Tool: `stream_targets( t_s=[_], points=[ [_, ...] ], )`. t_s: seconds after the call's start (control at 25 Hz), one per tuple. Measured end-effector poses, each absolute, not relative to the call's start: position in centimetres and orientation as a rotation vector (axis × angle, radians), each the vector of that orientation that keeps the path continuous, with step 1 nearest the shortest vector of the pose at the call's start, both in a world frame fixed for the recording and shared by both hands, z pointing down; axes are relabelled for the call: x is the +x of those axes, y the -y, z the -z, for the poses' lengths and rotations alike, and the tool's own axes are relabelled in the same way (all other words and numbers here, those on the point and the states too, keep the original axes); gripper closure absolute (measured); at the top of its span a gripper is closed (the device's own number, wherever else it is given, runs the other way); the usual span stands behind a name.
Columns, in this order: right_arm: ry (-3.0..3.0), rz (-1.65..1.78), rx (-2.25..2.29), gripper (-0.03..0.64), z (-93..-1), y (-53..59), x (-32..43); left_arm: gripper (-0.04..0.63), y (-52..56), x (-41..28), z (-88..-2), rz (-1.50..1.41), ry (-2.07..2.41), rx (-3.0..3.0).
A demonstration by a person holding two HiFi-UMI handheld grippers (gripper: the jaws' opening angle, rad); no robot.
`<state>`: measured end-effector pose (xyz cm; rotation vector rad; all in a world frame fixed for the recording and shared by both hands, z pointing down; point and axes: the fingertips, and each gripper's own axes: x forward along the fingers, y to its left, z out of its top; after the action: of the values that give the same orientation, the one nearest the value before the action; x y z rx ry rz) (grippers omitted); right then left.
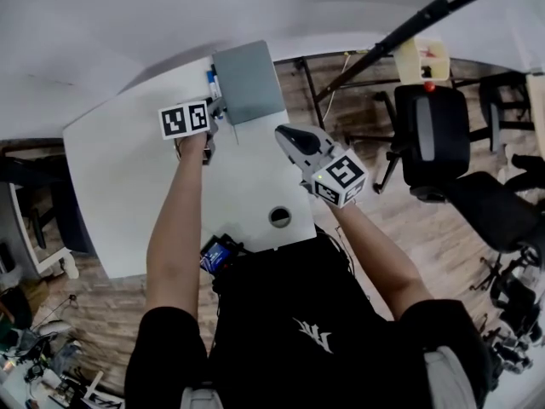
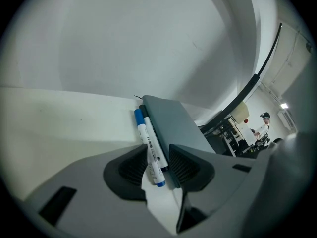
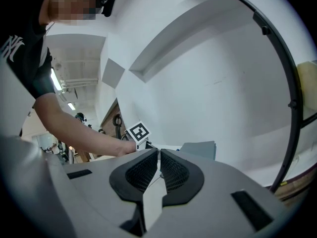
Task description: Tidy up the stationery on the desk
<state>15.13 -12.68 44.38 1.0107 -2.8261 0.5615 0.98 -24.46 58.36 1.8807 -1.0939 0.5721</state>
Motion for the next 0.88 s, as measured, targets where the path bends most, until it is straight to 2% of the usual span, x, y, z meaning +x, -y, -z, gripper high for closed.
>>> stream_targets(
  t_s=[0.28, 0.4, 0.52, 0.68, 0.88],
  points=[
    [2.863, -0.518, 1.017, 0.577, -42.8, 12.5, 15.1, 0.463, 23.3, 0.3, -53.6, -0.518, 1.139, 2.006],
    [2.902, -0.476, 0.993, 0.577, -41.0, 11.9, 15.1, 0.556, 21.5, 0.4, -47.8, -0.385, 1.156, 2.17],
    [2.952, -0.399, 0.932, 0.577, -38.5, 10.6, 15.0, 0.588, 18.5, 0.4, -42.2, -0.268, 1.141, 2.337],
    [3.01, -0.297, 0.904, 0.578, -34.9, 9.1, 14.0, 0.594, 14.7, -0.8, -33.3, -0.023, 1.016, 2.544],
    [3.141, -0.353, 0.98, 0.577, -29.8, 4.7, 12.4, 0.594, 7.0, -4.8, -25.0, 0.283, 0.848, 2.674]
  ],
)
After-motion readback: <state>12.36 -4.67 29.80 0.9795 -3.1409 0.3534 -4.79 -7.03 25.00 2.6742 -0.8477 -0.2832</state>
